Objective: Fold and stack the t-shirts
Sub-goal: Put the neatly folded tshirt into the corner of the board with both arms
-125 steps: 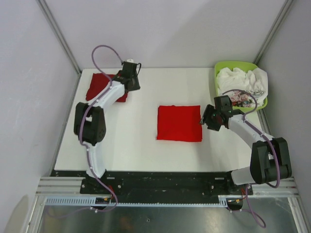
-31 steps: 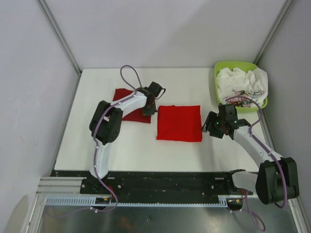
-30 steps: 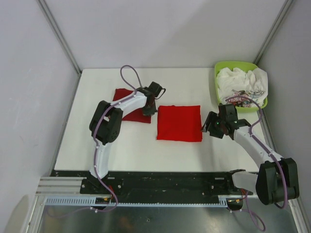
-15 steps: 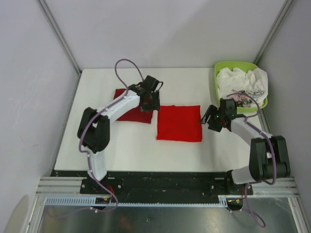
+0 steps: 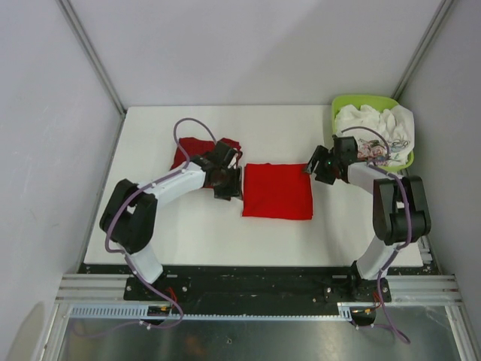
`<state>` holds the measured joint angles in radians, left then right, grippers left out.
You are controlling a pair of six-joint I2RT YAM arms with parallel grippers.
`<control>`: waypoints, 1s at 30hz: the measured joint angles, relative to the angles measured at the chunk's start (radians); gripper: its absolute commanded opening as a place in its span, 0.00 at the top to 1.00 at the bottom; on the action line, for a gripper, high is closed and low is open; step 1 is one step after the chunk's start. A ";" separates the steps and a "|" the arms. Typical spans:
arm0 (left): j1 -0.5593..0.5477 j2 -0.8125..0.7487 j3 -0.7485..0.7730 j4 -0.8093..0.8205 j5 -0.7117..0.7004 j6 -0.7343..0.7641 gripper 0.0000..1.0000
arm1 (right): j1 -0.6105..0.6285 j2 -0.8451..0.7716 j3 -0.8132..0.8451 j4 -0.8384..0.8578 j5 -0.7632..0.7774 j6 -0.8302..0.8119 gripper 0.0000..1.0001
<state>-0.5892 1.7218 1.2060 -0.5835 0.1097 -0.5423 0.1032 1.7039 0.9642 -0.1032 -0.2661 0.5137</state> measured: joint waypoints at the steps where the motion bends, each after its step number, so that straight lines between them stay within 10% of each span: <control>1: -0.002 -0.004 -0.019 0.010 0.010 -0.001 0.48 | -0.001 0.021 0.020 -0.001 0.005 -0.009 0.35; 30: -0.076 0.008 -0.213 0.230 0.092 -0.096 0.48 | 0.014 0.189 0.175 -0.013 0.018 -0.045 0.40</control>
<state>-0.6647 1.7302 0.9928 -0.3531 0.2016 -0.6384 0.1173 1.8931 1.1397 -0.1165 -0.2481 0.4683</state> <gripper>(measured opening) 0.516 0.601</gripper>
